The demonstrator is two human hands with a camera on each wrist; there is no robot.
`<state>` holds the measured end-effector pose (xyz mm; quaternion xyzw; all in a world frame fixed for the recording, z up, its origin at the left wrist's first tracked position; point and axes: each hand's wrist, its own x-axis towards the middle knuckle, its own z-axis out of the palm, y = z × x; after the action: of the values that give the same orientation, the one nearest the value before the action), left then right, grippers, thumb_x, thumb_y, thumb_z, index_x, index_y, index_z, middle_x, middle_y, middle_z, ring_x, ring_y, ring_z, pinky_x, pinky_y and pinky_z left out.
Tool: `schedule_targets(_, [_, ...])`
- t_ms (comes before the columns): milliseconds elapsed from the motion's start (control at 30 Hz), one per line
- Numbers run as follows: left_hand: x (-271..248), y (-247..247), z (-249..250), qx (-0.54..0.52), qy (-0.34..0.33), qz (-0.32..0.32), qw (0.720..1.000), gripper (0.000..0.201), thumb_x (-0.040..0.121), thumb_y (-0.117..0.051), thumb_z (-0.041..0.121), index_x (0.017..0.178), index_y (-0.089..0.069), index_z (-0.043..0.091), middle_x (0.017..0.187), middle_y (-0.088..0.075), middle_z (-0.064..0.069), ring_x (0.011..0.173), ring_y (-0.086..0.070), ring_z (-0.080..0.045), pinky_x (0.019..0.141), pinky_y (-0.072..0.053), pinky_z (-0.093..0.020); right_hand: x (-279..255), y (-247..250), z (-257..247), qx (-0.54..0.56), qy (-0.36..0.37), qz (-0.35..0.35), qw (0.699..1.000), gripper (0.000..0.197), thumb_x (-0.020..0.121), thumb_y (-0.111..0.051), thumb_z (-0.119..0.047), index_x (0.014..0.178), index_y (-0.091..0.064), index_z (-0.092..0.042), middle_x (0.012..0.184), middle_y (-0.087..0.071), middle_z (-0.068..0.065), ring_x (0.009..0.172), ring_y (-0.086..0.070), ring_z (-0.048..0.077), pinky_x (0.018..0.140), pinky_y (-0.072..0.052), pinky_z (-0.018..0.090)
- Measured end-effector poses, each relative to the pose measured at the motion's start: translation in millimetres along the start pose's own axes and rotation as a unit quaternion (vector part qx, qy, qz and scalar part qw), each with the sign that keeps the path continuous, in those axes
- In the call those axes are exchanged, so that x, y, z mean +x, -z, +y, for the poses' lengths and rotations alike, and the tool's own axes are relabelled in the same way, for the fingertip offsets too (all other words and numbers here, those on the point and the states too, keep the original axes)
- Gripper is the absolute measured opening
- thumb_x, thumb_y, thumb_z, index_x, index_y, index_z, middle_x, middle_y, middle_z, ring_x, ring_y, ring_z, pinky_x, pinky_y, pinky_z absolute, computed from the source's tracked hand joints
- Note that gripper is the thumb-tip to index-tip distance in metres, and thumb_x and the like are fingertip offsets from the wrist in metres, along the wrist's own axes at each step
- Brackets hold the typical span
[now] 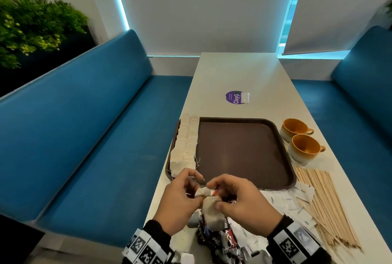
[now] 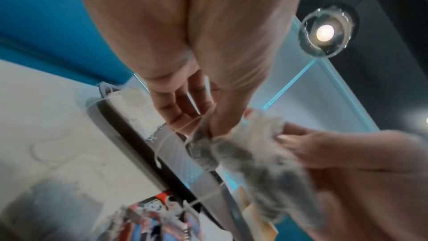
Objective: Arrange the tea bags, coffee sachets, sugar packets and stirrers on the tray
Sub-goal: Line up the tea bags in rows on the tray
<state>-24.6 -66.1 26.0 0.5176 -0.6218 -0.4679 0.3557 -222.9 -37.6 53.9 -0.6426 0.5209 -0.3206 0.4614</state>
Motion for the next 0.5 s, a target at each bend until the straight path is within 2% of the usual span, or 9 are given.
schedule_targets(100, [-5, 0, 5, -0.024, -0.017, -0.006, 1.0, 0.041, 0.075, -0.081, 0.002, 0.102, -0.066, 0.03, 0.077, -0.066, -0.004, 0.07, -0.059, -0.015, 0.072, -0.057, -0.043, 6, -4, 3, 0.01, -0.014, 0.019, 1.0, 0.048, 0.081, -0.072, 0.002, 0.115, -0.072, -0.032, 0.086, -0.073, 0.005, 0.082, -0.071, 0.017, 0.078, -0.058, 0.027])
schedule_targets(167, [-8, 0, 8, -0.036, -0.027, -0.014, 0.999, 0.037, 0.077, -0.082, 0.005, 0.1, -0.067, 0.03, 0.078, -0.07, -0.004, 0.072, -0.063, -0.016, 0.075, -0.058, -0.045, 7, -4, 3, 0.019, -0.026, 0.022, 0.999, 0.038, 0.083, -0.073, 0.002, 0.107, -0.077, -0.028, 0.085, -0.077, 0.002, 0.081, -0.073, 0.014, 0.074, -0.057, 0.024])
schedule_targets(233, [-9, 1, 9, -0.053, -0.031, -0.024, 0.998, 0.034, 0.079, -0.084, 0.007, 0.099, -0.067, 0.029, 0.08, -0.072, -0.005, 0.074, -0.066, -0.017, 0.076, -0.059, -0.043, 6, -4, 2, 0.02, -0.033, 0.029, 0.999, 0.027, 0.084, -0.075, 0.0, 0.094, -0.081, -0.024, 0.083, -0.078, -0.003, 0.078, -0.073, 0.007, 0.071, -0.055, 0.02])
schedule_targets(300, [-9, 6, 6, -0.045, -0.028, -0.036, 0.998, 0.036, 0.081, -0.078, -0.001, 0.099, -0.067, 0.028, 0.085, -0.074, -0.005, 0.079, -0.069, -0.018, 0.079, -0.06, -0.039, 5, -5, 1, 0.014, -0.037, 0.042, 0.998, 0.022, 0.085, -0.075, -0.002, 0.086, -0.081, -0.023, 0.079, -0.078, -0.005, 0.072, -0.071, 0.003, 0.067, -0.052, 0.017])
schedule_targets(400, [-3, 16, -11, 0.066, -0.014, -0.044, 0.997, 0.046, 0.082, -0.062, -0.011, 0.093, -0.065, 0.034, 0.092, -0.073, 0.005, 0.087, -0.069, -0.011, 0.082, -0.058, -0.031, 5, -4, 4, -0.004, -0.043, 0.062, 0.997, 0.021, 0.087, -0.075, -0.004, 0.082, -0.08, -0.024, 0.078, -0.077, -0.004, 0.072, -0.071, 0.01, 0.066, -0.056, 0.023])
schedule_targets(500, [2, 20, -28, 0.255, 0.016, -0.061, 0.965, 0.031, 0.088, -0.064, 0.008, 0.097, -0.062, 0.038, 0.105, -0.062, 0.017, 0.091, -0.06, -0.003, 0.085, -0.051, -0.021, 4, -1, 9, -0.012, -0.043, 0.078, 0.996, 0.022, 0.088, -0.075, -0.005, 0.081, -0.078, -0.025, 0.08, -0.076, -0.004, 0.075, -0.071, 0.017, 0.069, -0.06, 0.03])
